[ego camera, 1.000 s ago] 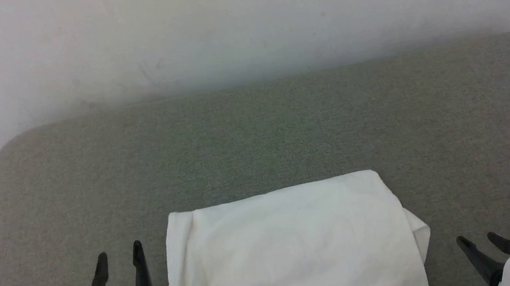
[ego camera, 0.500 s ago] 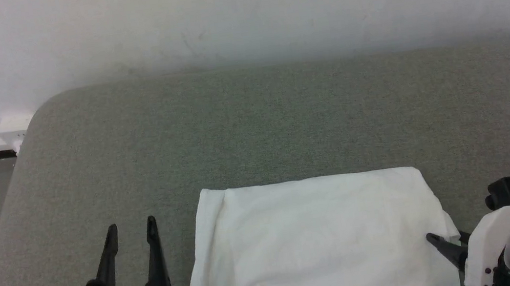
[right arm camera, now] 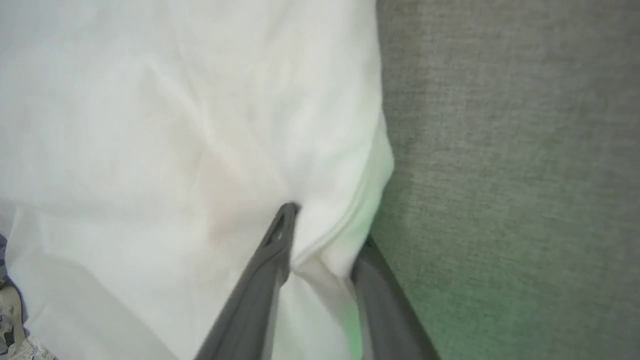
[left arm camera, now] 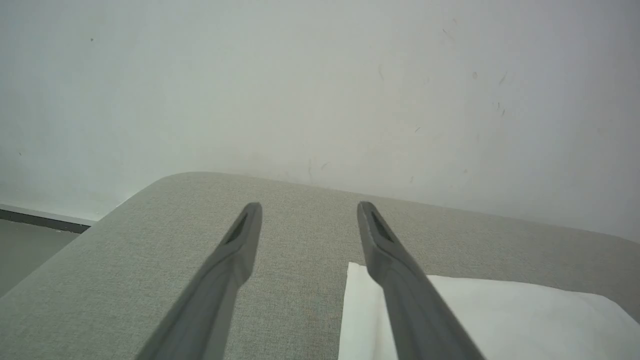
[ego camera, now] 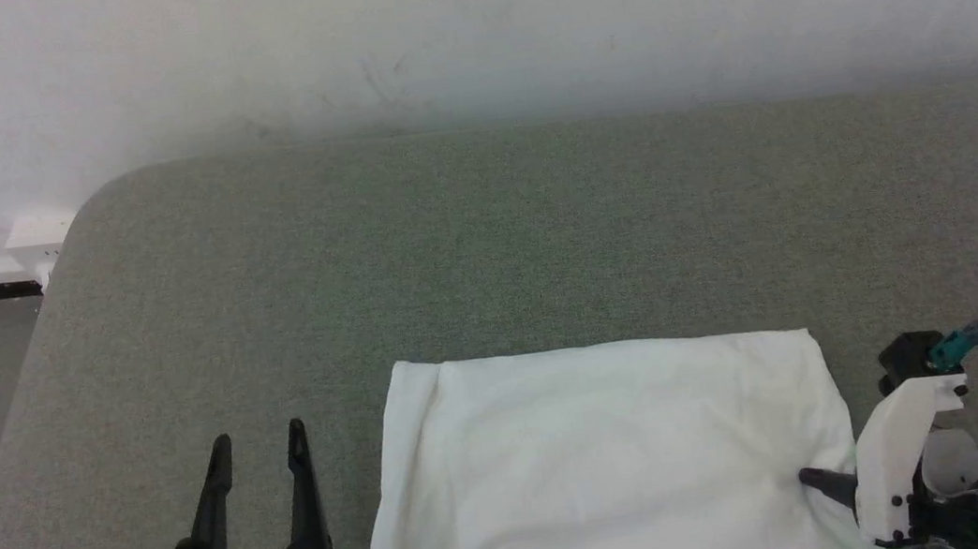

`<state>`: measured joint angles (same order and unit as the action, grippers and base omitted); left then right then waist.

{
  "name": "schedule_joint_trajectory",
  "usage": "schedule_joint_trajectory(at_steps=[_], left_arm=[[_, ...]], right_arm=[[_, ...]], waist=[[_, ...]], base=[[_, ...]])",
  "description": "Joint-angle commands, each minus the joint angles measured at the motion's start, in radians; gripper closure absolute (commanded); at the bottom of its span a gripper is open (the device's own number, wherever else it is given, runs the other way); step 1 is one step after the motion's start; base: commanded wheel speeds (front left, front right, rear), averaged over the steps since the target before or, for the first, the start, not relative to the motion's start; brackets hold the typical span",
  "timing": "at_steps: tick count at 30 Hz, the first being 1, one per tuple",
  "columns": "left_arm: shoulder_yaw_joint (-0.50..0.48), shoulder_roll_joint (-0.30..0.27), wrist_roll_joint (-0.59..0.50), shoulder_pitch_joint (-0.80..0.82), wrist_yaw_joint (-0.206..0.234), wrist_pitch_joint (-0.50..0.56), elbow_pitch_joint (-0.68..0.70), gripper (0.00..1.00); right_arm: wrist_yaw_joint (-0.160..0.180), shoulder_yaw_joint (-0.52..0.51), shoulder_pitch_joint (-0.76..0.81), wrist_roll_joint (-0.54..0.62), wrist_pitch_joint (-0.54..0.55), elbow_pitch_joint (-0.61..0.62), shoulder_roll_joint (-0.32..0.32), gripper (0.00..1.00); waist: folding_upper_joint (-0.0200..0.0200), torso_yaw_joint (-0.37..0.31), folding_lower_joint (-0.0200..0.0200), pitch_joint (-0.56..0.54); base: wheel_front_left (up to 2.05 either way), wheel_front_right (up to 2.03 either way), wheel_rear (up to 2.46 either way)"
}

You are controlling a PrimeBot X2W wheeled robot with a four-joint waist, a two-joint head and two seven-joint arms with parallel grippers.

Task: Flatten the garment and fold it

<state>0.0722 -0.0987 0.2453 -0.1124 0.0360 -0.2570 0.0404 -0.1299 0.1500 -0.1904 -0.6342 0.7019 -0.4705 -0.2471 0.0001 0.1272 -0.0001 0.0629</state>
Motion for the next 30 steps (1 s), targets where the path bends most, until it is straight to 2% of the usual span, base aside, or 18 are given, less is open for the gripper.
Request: schedule_joint_trajectory(at_steps=[1,6,12,22,27,30], left_arm=[[-0.006,0.003,-0.007,0.014,-0.005,-0.005,-0.005,0.00],[-0.013,0.004,-0.012,0.007,-0.005,-0.005,-0.014,0.00],[-0.019,0.005,-0.019,0.008,-0.001,-0.005,-0.002,0.00],[-0.014,0.012,-0.027,-0.001,0.000,-0.005,-0.006,0.00],[-0.015,0.015,-0.026,-0.007,0.000,-0.005,-0.011,0.00],[-0.013,0.016,-0.025,-0.009,-0.002,-0.005,-0.016,0.00]], right_arm=[[-0.001,0.050,0.052,-0.010,0.038,-0.057,0.048,1.00],[-0.001,0.042,0.021,-0.005,0.001,-0.034,0.024,1.00],[-0.001,-0.004,-0.027,0.026,-0.071,0.038,-0.040,1.00],[-0.001,-0.181,0.023,0.081,-0.031,0.086,-0.155,1.00],[-0.001,-0.217,0.055,0.077,0.034,0.152,-0.145,1.00],[-0.001,-0.214,0.067,0.022,0.108,0.223,-0.104,1.00]], waist=[[-0.0001,-0.003,0.0001,-0.007],[-0.0001,-0.017,0.0001,-0.020],[-0.0001,-0.051,0.0001,-0.008],[-0.0001,-0.105,0.0001,-0.012],[-0.0001,-0.119,0.0001,-0.020],[-0.0001,-0.122,0.0001,-0.030]], base=[[0.00,0.00,0.00],[0.00,0.00,0.00],[0.00,0.00,0.00],[0.00,0.00,0.00],[0.00,0.00,0.00],[0.00,0.00,0.00]])
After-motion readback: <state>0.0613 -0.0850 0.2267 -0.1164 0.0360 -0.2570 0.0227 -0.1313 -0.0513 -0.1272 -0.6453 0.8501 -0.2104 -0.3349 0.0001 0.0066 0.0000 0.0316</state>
